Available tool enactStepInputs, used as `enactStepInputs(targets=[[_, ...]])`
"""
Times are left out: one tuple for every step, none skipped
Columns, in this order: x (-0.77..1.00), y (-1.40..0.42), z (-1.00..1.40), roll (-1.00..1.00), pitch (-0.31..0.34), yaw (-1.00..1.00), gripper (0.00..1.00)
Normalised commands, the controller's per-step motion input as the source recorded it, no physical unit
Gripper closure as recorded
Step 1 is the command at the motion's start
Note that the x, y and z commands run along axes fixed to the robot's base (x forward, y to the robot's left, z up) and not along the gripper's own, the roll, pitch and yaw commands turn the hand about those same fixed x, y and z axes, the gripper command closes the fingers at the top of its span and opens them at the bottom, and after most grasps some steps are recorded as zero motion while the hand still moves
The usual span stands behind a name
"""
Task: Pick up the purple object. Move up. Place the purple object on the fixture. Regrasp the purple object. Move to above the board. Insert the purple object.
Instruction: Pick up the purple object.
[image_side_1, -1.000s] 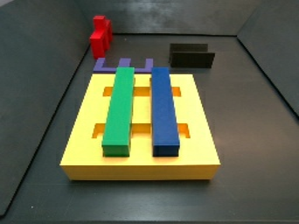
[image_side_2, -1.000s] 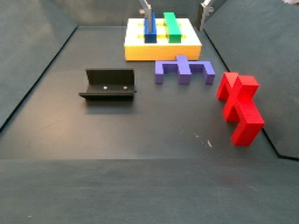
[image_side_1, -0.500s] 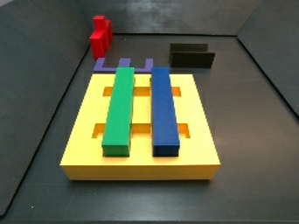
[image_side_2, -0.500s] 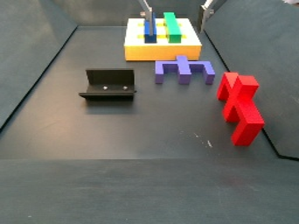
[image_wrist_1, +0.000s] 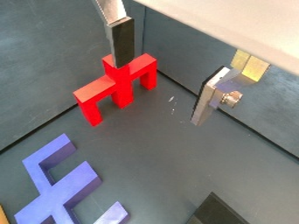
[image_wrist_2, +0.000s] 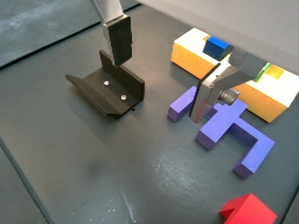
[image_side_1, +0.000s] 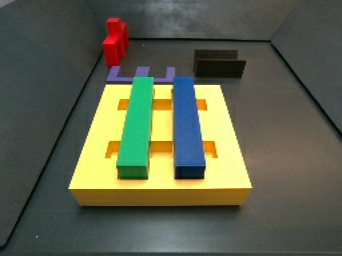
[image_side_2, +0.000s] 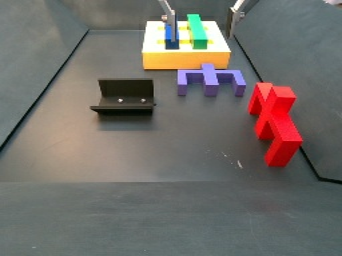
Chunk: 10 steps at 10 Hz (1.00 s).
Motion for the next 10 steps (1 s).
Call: enactStepInputs(targets=[[-0.01, 0.0, -0.07, 0.0, -0.026, 0.0, 0.0], [0.0, -0.03, -0.06, 0.0, -0.021, 0.0, 0.0], [0.0, -0.15, -0.07, 0.0, -0.014, 0.0, 0.0], [0.0, -0.14, -0.08, 0.0, -0.013, 0.0, 0.0], [0.0, -0.25, -0.09, 0.0, -0.014, 0.0, 0.0], [0.02, -0.35, -0.13, 0.0, -0.02, 0.02, 0.0], [0.0, -0.42, -0.1, 0.0, -0.013, 0.08, 0.0], [0.0, -0.59, -0.14, 0.02, -0.033, 0.15, 0.0], [0.01, -0.73, -0.23, 0.07, -0.039, 0.15, 0.0], [0.0, -0.84, -0.29, 0.15, -0.066, 0.16, 0.0]])
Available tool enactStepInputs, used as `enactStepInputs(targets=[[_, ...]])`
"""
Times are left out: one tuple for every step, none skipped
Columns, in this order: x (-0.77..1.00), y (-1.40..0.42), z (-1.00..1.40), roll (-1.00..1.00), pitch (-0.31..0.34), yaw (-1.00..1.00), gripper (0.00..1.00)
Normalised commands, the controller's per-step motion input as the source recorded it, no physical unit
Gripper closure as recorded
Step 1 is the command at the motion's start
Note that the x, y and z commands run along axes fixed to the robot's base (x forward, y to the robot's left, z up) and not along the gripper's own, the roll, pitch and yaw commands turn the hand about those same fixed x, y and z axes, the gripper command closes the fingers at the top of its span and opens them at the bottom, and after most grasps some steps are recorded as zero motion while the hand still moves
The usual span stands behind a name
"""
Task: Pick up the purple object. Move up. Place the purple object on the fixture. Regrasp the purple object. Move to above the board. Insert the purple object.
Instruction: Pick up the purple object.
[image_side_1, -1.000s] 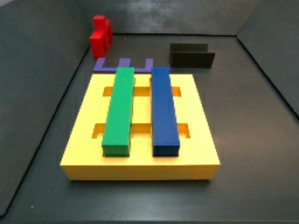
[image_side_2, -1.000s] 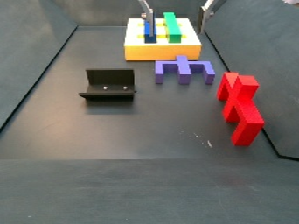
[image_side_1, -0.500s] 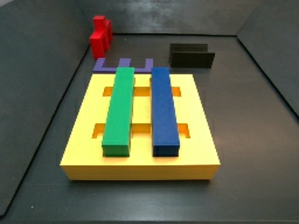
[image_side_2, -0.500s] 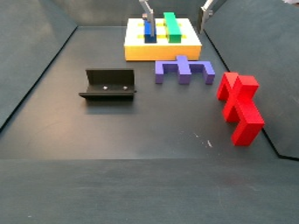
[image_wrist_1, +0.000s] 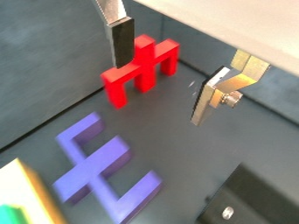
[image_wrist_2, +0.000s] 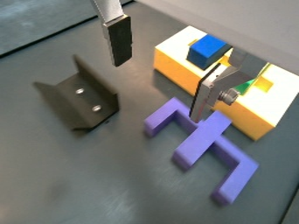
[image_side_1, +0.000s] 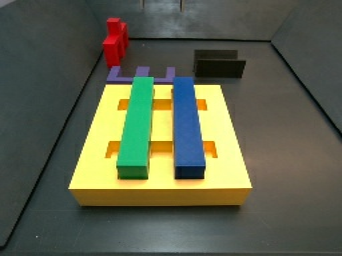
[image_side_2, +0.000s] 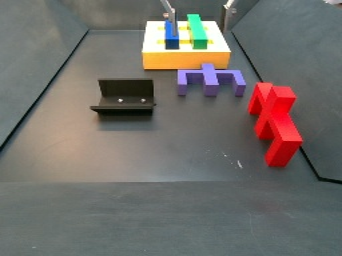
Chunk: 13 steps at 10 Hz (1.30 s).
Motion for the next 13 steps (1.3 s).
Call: enactStepInputs(targets=[[0.0, -0.81, -0.46, 0.14, -0.12, 0.13, 0.0], [-0.06, -0.64, -0.66, 0.1, -0.196, 0.02, 0.0], [-0.12, -0.59, -0.64, 0.06, -0.227, 0.0, 0.0], [-0.1, -0.62, -0.6, 0.07, -0.227, 0.0, 0.0], [-0.15, -0.56, -0.63, 0.06, -0.239, 0.0, 0.0], [-0.22, -0.47, -0.63, 0.05, -0.263, 0.0, 0.0], [-0.23, -0.42, -0.59, 0.07, -0.257, 0.0, 0.0], [-0.21, -0.32, -0.56, 0.12, -0.227, 0.0, 0.0], [-0.13, -0.25, -0.51, 0.22, -0.157, 0.0, 0.0], [-0.1, -0.2, -0.5, 0.28, -0.126, 0.0, 0.0], [-0.06, -0.17, -0.5, 0.33, -0.091, 0.0, 0.0], [0.0, -0.11, -0.46, 0.38, -0.047, 0.0, 0.0], [-0.01, -0.08, -0.42, 0.44, -0.007, 0.0, 0.0]])
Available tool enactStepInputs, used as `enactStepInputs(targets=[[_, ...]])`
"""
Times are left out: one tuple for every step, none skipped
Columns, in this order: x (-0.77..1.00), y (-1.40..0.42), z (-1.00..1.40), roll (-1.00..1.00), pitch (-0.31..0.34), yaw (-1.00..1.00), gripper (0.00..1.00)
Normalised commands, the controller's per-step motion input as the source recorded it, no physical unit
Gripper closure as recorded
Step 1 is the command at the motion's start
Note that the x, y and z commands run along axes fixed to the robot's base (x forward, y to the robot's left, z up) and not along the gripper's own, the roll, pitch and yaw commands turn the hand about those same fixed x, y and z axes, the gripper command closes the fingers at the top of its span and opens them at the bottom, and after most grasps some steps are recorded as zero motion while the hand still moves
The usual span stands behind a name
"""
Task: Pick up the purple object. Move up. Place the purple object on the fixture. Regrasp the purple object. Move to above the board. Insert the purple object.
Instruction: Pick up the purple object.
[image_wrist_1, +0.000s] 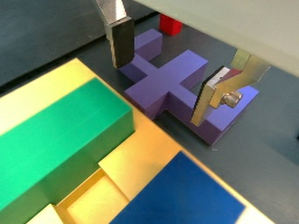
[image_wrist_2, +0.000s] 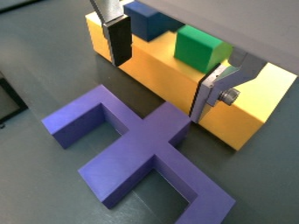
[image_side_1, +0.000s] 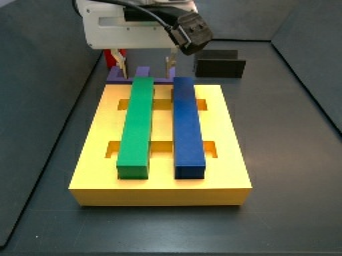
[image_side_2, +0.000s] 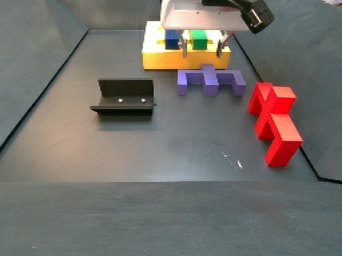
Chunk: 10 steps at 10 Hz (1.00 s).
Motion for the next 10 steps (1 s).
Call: enactStepInputs(targets=[[-0.07, -0.03, -0.33, 0.39, 0.0, 0.0, 0.0], [-0.12, 0.0, -0.34, 0.29, -0.004, 0.0, 0.0], [-0.15, 0.0, -0.32, 0.26, 0.0, 0.0, 0.0], [-0.18, 0.0, -0.31, 0.26, 0.0, -0.04, 0.0], [-0.19, 0.02, -0.28, 0.23, 0.0, -0.11, 0.0], [-0.18, 0.0, -0.26, 0.2, 0.0, -0.13, 0.0], [-0.17, 0.03, -0.29, 0.17, -0.004, -0.13, 0.0], [-0.16, 0.07, -0.27, 0.14, -0.017, -0.13, 0.0], [-0.01, 0.09, -0.21, 0.09, 0.0, -0.07, 0.0], [0.0, 0.05, -0.18, 0.04, 0.0, 0.0, 0.0]])
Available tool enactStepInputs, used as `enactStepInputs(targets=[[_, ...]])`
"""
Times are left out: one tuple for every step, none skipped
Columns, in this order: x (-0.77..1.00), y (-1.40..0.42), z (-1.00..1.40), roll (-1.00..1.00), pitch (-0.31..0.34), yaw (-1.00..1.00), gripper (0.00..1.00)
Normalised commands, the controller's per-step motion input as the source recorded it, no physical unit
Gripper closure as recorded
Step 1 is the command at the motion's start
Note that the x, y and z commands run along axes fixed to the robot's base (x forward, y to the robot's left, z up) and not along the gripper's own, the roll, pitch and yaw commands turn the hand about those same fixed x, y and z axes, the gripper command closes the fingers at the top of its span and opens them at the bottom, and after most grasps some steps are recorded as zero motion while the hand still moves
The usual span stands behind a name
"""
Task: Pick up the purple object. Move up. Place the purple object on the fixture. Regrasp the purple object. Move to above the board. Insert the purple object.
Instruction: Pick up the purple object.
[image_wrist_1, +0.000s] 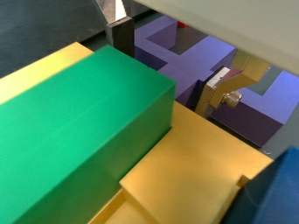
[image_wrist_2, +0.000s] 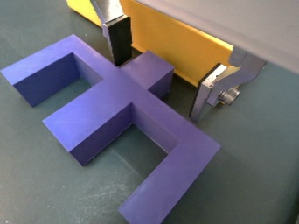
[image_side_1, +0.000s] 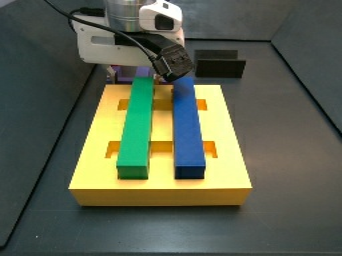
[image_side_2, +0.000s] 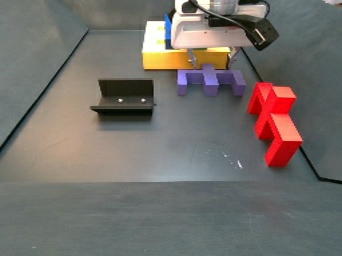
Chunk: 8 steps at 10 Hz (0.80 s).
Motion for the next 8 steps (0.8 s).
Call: enactStepInputs(targets=[[0.0, 0.0, -0.15, 0.0, -0.003, 0.0, 0.0], [0.0, 0.0, -0.12, 0.0, -0.019, 0.0, 0.0], [0.0, 0.0, -0.11, -0.03, -0.031, 0.0, 0.0], [0.0, 0.0, -0.09, -0.03, -0.034, 0.0, 0.0], [0.0, 0.0, 0.0, 0.0, 0.0, 0.0, 0.0], [0.0, 0.0, 0.0, 0.0, 0.0, 0.0, 1.0], [0.0, 0.0, 0.0, 0.0, 0.0, 0.0, 1.0], [0.0, 0.0, 0.0, 0.0, 0.0, 0.0, 1.0]])
